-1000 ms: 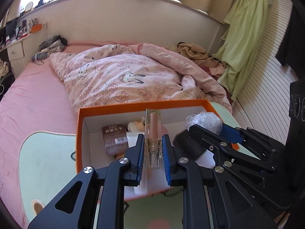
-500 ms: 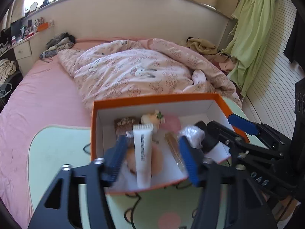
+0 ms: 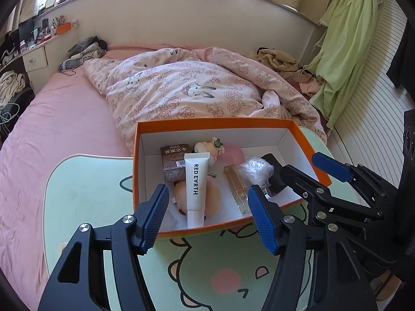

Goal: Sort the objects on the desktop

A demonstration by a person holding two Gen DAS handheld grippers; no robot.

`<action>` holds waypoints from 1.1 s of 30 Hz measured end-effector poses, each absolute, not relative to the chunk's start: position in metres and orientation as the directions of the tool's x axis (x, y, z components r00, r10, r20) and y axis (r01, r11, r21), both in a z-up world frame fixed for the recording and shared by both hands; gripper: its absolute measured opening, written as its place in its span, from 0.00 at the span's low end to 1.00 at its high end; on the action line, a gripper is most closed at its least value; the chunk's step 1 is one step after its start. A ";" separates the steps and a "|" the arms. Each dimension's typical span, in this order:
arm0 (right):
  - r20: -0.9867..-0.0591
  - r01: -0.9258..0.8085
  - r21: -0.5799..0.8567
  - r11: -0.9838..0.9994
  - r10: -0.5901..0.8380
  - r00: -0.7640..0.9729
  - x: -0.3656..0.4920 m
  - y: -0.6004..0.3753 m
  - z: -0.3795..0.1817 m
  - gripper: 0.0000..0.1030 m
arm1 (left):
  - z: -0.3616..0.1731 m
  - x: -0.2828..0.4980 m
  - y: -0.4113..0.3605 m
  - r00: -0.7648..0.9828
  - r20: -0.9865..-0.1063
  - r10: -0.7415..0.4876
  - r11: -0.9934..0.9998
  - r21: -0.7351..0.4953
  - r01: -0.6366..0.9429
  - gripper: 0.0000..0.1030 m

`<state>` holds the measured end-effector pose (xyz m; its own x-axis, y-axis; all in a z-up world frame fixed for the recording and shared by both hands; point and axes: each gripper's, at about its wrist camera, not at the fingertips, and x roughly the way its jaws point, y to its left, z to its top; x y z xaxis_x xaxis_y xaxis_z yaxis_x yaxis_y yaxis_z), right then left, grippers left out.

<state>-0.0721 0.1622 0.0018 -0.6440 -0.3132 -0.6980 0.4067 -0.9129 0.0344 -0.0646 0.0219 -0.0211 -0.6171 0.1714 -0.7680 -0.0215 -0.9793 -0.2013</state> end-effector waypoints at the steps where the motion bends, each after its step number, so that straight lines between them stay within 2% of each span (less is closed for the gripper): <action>1: -0.697 0.407 0.035 -0.913 -0.314 -0.645 -0.070 0.163 0.002 0.58 | -0.020 -0.063 0.022 -0.618 -0.767 0.172 -0.979 -0.202 -0.022 0.62; 12: -0.680 0.402 0.041 -0.915 -0.320 -0.659 -0.026 0.175 0.006 0.61 | -0.021 -0.009 0.025 -0.650 -0.739 0.177 -0.974 -0.227 -0.006 0.62; 15: -0.689 0.390 0.048 -0.920 -0.313 -0.653 -0.002 0.184 -0.006 0.62 | -0.036 0.014 0.026 -0.649 -0.744 0.156 -0.972 -0.232 0.033 0.63; 21: -0.763 0.334 0.052 -0.941 -0.253 -0.594 0.028 0.194 -0.053 0.62 | -0.086 0.045 0.040 -0.592 -0.792 0.148 -0.974 -0.220 0.050 0.64; 25: -0.780 0.313 0.017 -0.950 -0.208 -0.590 0.031 0.190 -0.072 0.62 | -0.092 0.052 0.047 -0.632 -0.770 0.084 -0.985 -0.159 0.062 0.73; 26: -0.774 0.300 -0.007 -0.954 -0.185 -0.606 0.031 0.189 -0.074 0.62 | -0.094 0.051 0.048 -0.637 -0.768 0.059 -0.989 -0.132 0.068 0.77; 27: -0.767 0.287 -0.025 -0.958 -0.166 -0.620 0.030 0.189 -0.075 0.65 | -0.096 0.049 0.049 -0.638 -0.770 0.017 -0.992 -0.092 0.084 0.80; 28: -0.763 0.272 -0.025 -0.962 -0.158 -0.627 0.029 0.191 -0.077 0.72 | -0.099 0.047 0.050 -0.633 -0.773 -0.026 -0.993 -0.053 0.105 0.84; 30: -0.759 0.241 -0.022 -0.970 -0.140 -0.635 0.028 0.196 -0.079 0.81 | -0.101 0.046 0.049 -0.626 -0.778 -0.052 -0.993 -0.029 0.119 0.88; 33: -0.755 0.235 -0.025 -0.972 -0.136 -0.641 0.029 0.199 -0.079 0.81 | -0.102 0.046 0.049 -0.625 -0.779 -0.050 -0.993 -0.027 0.112 0.90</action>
<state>0.0287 0.1992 -0.0791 -0.6410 -0.1360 -0.7554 0.2352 -0.9716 -0.0246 0.0459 0.0494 -0.1018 -0.6248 -0.0497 -0.7792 0.1121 -0.9933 -0.0266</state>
